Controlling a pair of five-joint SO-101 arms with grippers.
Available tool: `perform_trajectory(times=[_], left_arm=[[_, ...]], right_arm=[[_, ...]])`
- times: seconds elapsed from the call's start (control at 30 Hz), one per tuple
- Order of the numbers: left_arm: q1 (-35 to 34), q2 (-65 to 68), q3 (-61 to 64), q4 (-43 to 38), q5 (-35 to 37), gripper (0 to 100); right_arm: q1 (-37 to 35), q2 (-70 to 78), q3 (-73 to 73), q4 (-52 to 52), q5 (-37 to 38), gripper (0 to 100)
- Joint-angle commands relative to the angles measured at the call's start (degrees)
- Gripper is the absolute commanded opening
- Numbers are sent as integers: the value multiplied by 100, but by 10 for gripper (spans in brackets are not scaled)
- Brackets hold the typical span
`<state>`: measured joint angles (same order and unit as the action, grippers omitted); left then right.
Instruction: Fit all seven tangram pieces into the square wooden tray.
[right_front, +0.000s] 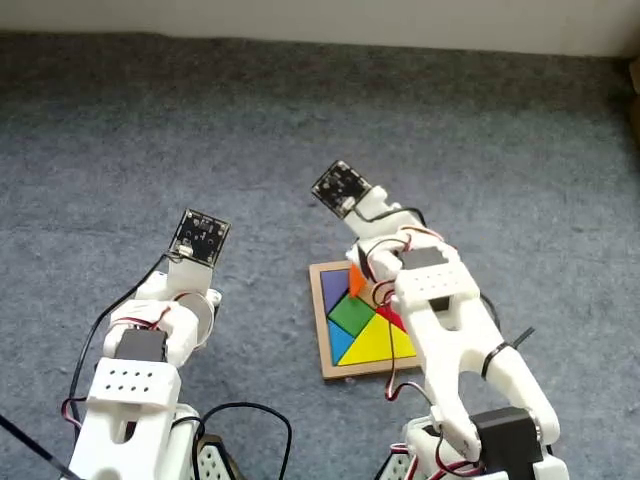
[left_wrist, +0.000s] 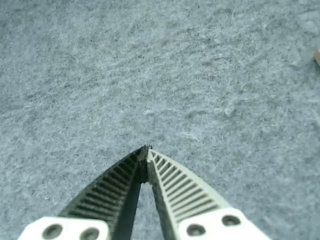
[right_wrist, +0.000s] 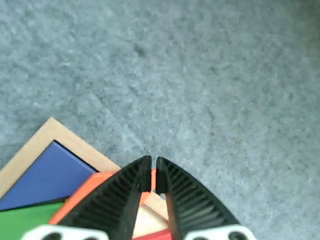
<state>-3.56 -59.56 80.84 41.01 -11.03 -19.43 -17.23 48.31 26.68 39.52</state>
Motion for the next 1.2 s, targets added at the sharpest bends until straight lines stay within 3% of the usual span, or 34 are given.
perform_trajectory(times=[0.0,0.33,0.53,0.87,1.17], left_arm=[[-22,-84,-13,-97,-44,5],[-22,-84,-13,-97,-44,5],[-22,-84,-13,-97,-44,5],[-22,-84,-13,-97,-44,5],[-22,-84,-13,-97,-44,5]], right_arm=[[-92,-251,84,-110,-70,29],[-75,-242,954,-1473,-70,29],[-31,-127,1112,-1464,-53,29],[716,110,1218,-1411,-26,29],[804,92,1156,-259,-62,29]])
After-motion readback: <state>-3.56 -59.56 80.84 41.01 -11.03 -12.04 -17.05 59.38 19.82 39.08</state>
